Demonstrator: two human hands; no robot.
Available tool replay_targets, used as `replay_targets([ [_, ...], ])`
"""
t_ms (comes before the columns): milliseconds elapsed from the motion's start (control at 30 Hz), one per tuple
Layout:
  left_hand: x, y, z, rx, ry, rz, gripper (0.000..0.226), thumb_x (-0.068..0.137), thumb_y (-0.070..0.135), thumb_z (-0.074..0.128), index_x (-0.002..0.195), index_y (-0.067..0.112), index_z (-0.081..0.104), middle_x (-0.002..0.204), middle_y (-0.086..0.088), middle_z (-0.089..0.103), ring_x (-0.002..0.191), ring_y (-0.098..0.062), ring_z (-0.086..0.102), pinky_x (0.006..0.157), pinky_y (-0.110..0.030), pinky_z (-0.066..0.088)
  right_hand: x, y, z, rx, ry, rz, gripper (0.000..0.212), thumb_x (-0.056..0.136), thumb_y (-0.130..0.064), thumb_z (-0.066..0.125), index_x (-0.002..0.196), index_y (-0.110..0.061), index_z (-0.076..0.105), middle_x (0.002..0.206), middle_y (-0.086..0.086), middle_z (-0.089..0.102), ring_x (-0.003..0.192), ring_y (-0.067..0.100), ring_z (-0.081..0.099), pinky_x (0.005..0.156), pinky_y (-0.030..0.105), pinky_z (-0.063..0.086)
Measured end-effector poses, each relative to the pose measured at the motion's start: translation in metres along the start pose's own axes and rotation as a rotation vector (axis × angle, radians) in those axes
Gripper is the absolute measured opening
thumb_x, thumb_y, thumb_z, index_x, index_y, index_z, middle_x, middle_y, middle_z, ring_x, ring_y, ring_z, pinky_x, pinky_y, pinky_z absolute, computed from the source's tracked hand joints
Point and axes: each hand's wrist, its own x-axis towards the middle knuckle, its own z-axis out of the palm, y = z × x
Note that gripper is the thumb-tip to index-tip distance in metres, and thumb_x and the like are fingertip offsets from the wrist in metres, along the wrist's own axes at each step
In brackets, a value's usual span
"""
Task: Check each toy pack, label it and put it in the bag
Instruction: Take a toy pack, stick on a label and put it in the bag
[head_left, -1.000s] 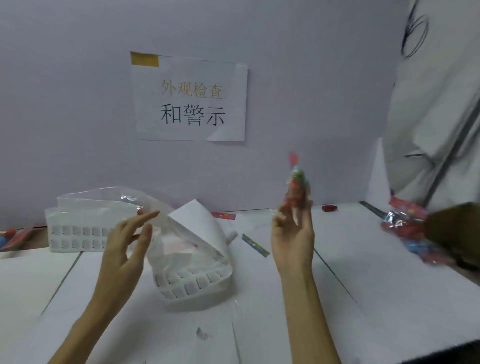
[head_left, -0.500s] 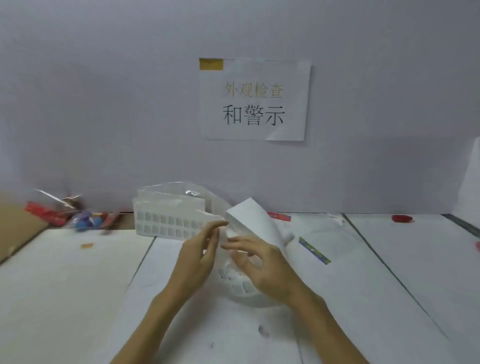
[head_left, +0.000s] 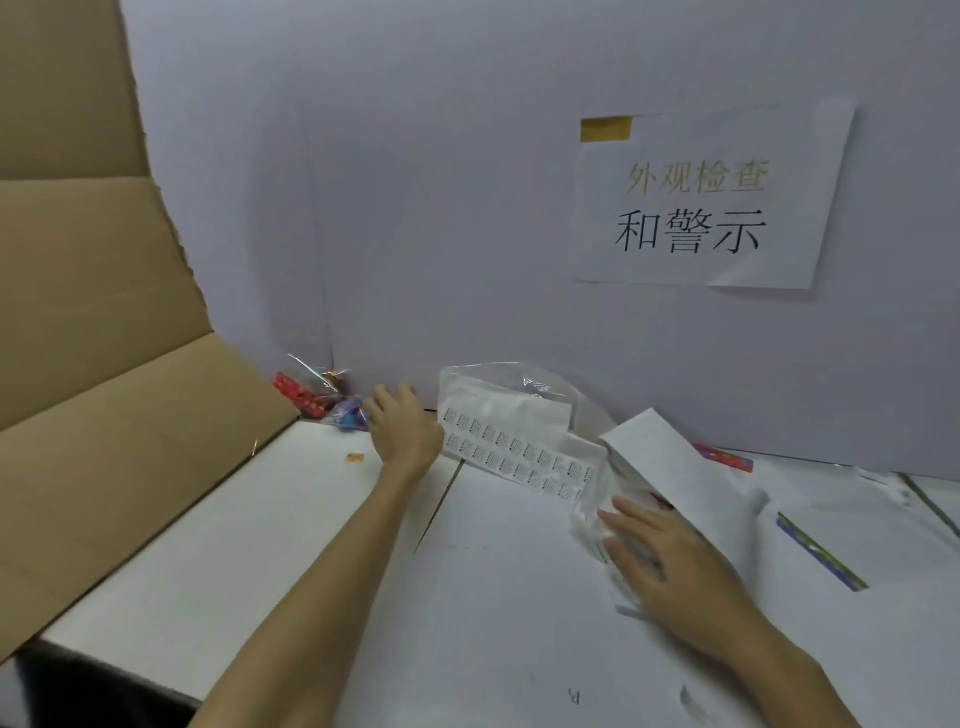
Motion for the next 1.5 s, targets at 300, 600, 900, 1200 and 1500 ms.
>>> replay_targets([
  [300,0.04,-0.051,0.016,0.359,-0.094,0.046,0.032,0.101,0.009,0.05,0.133,0.008,0.057,0.142,-0.015,0.056,0.136,-0.037,0.046,0.108,-0.042,0.04,0.004,0.004,0.002,-0.001,-0.014,0.005,0.042,0.097,-0.061,0.049,0.136,-0.05,0.059,0.137,-0.042,0.036,0.128,-0.015,0.029,0.11,0.016,0.024],
  [600,-0.007,-0.014,-0.023,-0.378,0.327,0.025,0.013,0.104,0.008,0.055,0.114,-0.001,0.051,0.096,-0.022,0.066,0.086,-0.041,0.067,0.069,-0.043,0.052,0.003,0.0,0.0,-0.029,-0.048,0.022,0.042,0.1,-0.061,0.046,0.138,-0.048,0.059,0.149,-0.035,0.042,0.143,-0.004,0.034,0.116,0.021,0.025],
  [900,-0.115,0.07,-0.028,-1.105,0.219,0.08,0.007,0.106,0.01,0.054,0.109,0.015,0.059,0.099,0.011,0.07,0.086,0.001,0.072,0.071,-0.018,0.061,-0.001,-0.009,-0.006,0.033,-0.07,0.025,0.045,0.102,-0.059,0.049,0.145,-0.044,0.054,0.152,-0.029,0.044,0.142,-0.004,0.034,0.118,0.02,0.025],
  [1200,-0.165,0.088,0.005,-1.322,-0.477,-0.065,0.012,0.102,0.014,0.063,0.113,0.01,0.065,0.111,-0.01,0.075,0.089,-0.024,0.079,0.07,-0.033,0.065,0.007,-0.016,-0.033,1.273,0.141,0.393,0.043,0.111,-0.036,0.036,0.13,-0.014,0.067,0.115,0.011,0.078,0.108,0.028,0.075,0.094,0.042,0.057],
  [1500,-0.163,0.084,-0.005,-1.124,-0.375,0.193,0.037,0.086,0.053,0.065,0.086,0.016,0.069,0.082,0.005,0.076,0.082,-0.013,0.077,0.06,-0.023,0.061,-0.003,-0.029,-0.044,1.139,0.239,0.25,0.019,0.086,-0.048,0.07,0.097,-0.038,0.082,0.1,0.003,0.081,0.092,0.026,0.079,0.069,0.028,0.063],
])
